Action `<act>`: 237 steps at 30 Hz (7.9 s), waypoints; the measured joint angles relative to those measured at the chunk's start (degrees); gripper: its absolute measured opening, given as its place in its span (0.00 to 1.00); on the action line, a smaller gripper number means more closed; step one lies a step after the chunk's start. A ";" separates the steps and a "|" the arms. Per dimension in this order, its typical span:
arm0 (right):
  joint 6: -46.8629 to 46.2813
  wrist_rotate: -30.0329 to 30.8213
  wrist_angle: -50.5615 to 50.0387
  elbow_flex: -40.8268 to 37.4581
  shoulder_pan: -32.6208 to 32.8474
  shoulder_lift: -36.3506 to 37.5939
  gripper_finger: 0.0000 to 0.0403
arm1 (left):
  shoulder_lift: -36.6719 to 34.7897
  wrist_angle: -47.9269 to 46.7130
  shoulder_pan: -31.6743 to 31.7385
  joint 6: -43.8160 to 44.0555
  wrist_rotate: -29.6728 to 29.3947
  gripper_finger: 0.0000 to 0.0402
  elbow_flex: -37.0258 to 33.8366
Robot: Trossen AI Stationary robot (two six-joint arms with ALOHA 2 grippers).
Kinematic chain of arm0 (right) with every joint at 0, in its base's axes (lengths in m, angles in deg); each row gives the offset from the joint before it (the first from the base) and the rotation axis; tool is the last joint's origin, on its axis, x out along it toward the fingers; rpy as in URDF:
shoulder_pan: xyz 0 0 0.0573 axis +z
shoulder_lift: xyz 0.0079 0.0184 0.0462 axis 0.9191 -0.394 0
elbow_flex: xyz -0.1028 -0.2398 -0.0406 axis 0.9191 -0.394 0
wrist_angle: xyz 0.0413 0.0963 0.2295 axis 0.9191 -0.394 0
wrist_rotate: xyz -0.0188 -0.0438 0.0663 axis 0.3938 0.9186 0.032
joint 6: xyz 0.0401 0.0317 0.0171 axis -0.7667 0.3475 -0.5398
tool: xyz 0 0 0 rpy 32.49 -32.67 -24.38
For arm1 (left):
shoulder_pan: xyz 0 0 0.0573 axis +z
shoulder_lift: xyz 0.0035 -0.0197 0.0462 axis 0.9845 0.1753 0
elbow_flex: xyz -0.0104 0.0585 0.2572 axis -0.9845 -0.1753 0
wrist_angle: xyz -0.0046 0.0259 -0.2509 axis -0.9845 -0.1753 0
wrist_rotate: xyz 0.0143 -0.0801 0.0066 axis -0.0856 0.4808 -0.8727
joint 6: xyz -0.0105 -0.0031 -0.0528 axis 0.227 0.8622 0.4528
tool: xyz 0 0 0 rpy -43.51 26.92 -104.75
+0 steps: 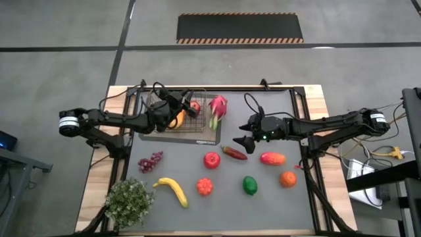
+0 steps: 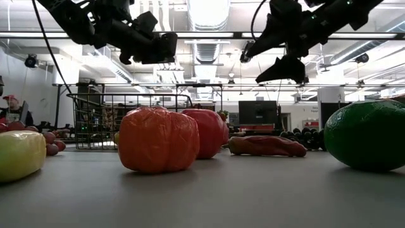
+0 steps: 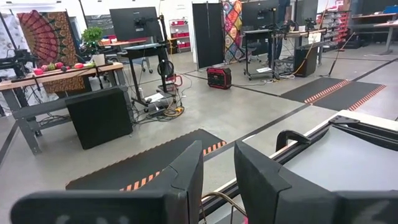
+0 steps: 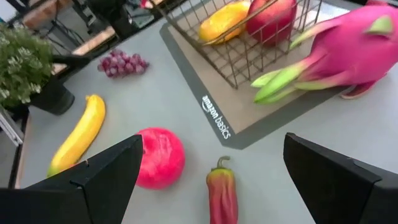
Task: Build produce basket
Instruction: Put the red chili pepper into the wire basket
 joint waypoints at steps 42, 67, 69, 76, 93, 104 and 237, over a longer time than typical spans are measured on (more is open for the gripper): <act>26.05 2.17 -6.20 5.60 6.49 -28.79 0.56 | -3.43 0.67 -7.72 0.00 0.38 0.18 0.00; 37.12 6.11 8.97 -1.85 6.41 -7.92 0.24 | -3.43 5.20 -9.69 0.00 15.49 0.18 1.84; 37.57 6.02 16.91 -4.57 6.39 -6.95 0.23 | -3.43 5.24 -9.83 0.00 16.97 0.18 1.83; 38.48 5.99 42.69 -12.02 6.39 -7.59 0.22 | -3.43 6.41 -9.90 0.01 33.19 0.18 1.77; 40.00 5.95 48.27 -12.56 6.39 -8.11 0.22 | -0.86 8.13 -13.22 2.00 40.87 0.52 1.66; 40.02 5.97 48.26 -12.54 6.39 -8.13 0.22 | 11.47 23.98 -13.07 3.08 39.80 0.61 2.15; 34.53 17.44 43.13 -12.54 6.39 -4.31 0.84 | -0.92 -63.39 9.16 38.83 -18.74 0.46 7.98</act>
